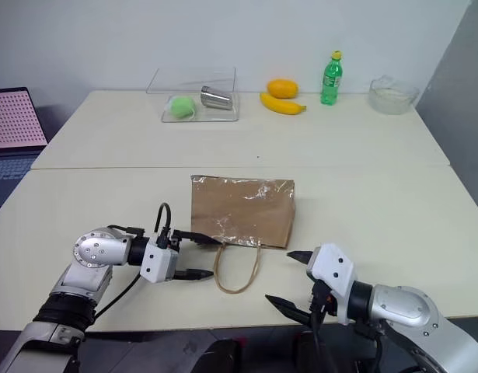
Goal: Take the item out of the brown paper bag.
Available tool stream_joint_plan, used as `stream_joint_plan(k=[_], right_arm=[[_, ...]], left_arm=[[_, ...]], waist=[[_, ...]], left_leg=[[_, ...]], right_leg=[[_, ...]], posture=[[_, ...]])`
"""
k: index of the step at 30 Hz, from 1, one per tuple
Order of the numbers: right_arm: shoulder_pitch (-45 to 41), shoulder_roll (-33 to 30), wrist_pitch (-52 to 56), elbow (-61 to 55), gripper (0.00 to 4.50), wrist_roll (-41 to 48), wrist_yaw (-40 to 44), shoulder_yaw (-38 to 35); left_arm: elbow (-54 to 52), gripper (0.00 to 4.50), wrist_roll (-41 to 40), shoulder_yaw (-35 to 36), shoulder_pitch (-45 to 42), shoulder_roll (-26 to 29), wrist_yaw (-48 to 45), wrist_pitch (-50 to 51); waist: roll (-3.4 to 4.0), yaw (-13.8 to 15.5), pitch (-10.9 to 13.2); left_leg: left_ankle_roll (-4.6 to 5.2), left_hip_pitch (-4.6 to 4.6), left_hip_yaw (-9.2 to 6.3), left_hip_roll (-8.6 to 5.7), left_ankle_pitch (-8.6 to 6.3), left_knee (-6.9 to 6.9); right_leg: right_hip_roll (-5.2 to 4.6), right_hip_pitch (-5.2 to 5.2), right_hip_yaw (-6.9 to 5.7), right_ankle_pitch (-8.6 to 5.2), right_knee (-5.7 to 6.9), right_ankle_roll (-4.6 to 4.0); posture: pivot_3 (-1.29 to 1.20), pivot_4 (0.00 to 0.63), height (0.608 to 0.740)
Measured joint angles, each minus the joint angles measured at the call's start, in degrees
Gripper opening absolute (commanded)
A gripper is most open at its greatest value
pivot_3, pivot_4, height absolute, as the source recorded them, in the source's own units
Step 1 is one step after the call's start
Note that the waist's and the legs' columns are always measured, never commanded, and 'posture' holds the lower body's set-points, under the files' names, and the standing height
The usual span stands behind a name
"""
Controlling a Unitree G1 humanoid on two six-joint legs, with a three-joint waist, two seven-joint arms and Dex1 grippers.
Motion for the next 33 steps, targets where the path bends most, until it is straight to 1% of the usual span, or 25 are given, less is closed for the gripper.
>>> stream_joint_plan(k=[7,11,14,17,25,26,28,33], right_arm=[[0.0,-0.4,0.2,0.0,4.5,0.0,-0.3,0.0],[-0.6,-0.4,0.2,0.0,4.5,0.0,-0.3,0.2],[-0.9,-0.5,0.2,0.0,4.5,-0.1,-0.3,1.5],[-1.4,-0.5,0.2,0.0,4.5,-0.1,-0.4,2.3],[-2.7,-0.9,0.2,0.0,4.5,-2.2,-0.4,4.7],[-3.1,-1.0,0.2,0.0,4.5,-2.5,-0.3,5.1],[-4.1,-1.1,0.2,0.1,4.5,-2.8,0.1,6.6],[-8.5,0.2,0.2,3.1,4.5,-5.0,0.7,12.8]], left_arm=[[0.0,3.35,0.0,-1.7,0.0,-1.3,3.0,0.8],[-1.2,3.35,-0.4,-3.3,0.0,-2.0,3.0,1.9],[-3.9,3.35,-3.9,-4.7,0.8,-2.2,1.4,4.1],[-5.6,2.74,-5.5,-5.5,1.0,-2.2,0.5,5.8],[-5.9,0.15,-6.8,-5.5,0.3,-2.6,0.5,8.8],[-6.1,0.03,-6.8,-5.6,0.1,-2.9,0.6,9.4],[-7.1,0.03,-7.0,-5.5,-0.4,-3.7,1.3,11.7],[-10.8,0.03,-8.2,-5.3,-3.1,-6.7,6.6,21.6]], waist=[[0.0,0.0,0.0],[0.0,0.0,0.0],[0.0,0.0,0.0],[0.0,0.0,0.0],[-0.01,0.0,0.0],[-0.01,0.0,0.0],[-0.01,0.0,0.0],[-0.02,-0.1,0.0]], left_leg=[[0.0,0.01,0.01,0.0,0.0,0.0],[0.0,0.01,0.0,0.0,0.0,0.0],[0.0,0.01,0.0,0.01,0.0,0.0],[0.0,0.01,-0.01,0.0,0.0,0.01],[0.0,0.01,-0.01,0.0,0.0,0.02],[0.0,0.01,0.0,0.0,0.0,0.02],[0.0,0.01,-0.02,0.0,0.0,0.02],[0.0,0.01,-0.03,0.0,0.0,0.06]], right_leg=[[0.0,0.01,0.0,0.0,0.0,0.0],[0.0,0.01,0.0,0.0,0.01,0.0],[0.0,0.0,0.0,0.0,0.03,0.0],[0.0,0.01,0.0,0.0,0.03,0.0],[0.0,0.01,-0.01,0.0,0.02,0.01],[0.0,0.01,-0.01,0.0,0.02,0.01],[0.01,0.01,-0.02,0.0,0.02,0.01],[0.01,0.01,-0.02,0.0,0.04,0.01]], posture=[[0.0,0.15,0.74],[0.0,0.15,0.74],[0.0,0.15,0.74],[0.0,0.15,0.74],[0.0,0.15,0.74],[0.0,0.15,0.74],[0.0,0.15,0.74],[0.0,0.15,0.74]])
